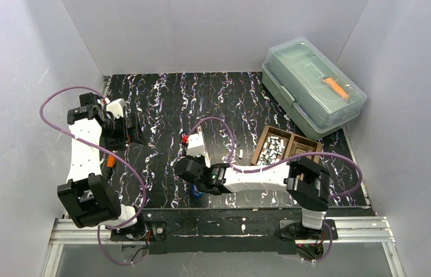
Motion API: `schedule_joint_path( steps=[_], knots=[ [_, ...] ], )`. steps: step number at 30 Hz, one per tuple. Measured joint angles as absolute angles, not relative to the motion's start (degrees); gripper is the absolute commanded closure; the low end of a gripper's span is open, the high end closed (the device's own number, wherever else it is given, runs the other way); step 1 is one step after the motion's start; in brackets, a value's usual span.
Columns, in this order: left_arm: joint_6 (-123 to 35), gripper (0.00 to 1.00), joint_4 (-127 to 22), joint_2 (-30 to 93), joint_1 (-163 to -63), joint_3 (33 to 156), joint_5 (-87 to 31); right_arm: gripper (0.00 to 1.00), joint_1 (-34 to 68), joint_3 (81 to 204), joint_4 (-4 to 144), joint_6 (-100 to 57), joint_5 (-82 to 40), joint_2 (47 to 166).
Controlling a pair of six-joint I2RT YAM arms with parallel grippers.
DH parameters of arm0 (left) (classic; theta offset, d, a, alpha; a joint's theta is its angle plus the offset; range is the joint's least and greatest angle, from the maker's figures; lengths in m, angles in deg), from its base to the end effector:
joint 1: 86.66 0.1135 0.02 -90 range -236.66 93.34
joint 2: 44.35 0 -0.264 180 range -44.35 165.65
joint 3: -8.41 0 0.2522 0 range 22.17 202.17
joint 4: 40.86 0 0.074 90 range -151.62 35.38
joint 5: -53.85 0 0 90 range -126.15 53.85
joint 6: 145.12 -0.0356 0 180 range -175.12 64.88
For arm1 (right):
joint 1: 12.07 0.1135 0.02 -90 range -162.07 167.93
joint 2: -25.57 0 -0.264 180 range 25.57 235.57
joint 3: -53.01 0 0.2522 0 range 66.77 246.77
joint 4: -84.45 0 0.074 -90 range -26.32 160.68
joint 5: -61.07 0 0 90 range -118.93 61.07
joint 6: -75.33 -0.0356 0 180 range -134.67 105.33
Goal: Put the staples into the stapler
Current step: Place the staple at the center of the board.
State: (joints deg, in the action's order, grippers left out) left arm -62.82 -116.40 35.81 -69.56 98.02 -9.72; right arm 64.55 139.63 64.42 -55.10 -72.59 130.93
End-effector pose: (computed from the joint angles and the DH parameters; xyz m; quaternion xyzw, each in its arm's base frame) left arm 0.2594 0.0632 0.3182 -0.0308 0.9531 -0.1751 0.2450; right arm 0.1180 0.3898 0.2246 -0.1072 0.8456 0.1672 0.4955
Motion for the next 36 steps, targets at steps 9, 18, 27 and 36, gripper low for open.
schedule_joint_path(
  steps=[9,18,27,36],
  knots=[
    [-62.8,0.01,-116.4,35.8,-69.5,98.0,-8.3,0.85,59.5,124.1,61.1,-60.6,-73.5,118.1],
    [-62.8,0.01,-116.5,35.8,-69.5,98.0,-6.9,0.86,58.6,118.0,58.8,-64.5,-71.2,114.5],
    [-62.8,0.01,-116.6,35.8,-69.5,98.0,-6.9,0.83,58.7,117.5,58.8,-65.8,-68.1,116.0],
    [-63.0,0.01,-116.6,35.8,-69.5,98.0,-6.9,0.66,58.9,117.6,58.6,-66.6,-66.4,121.2]
  ],
)
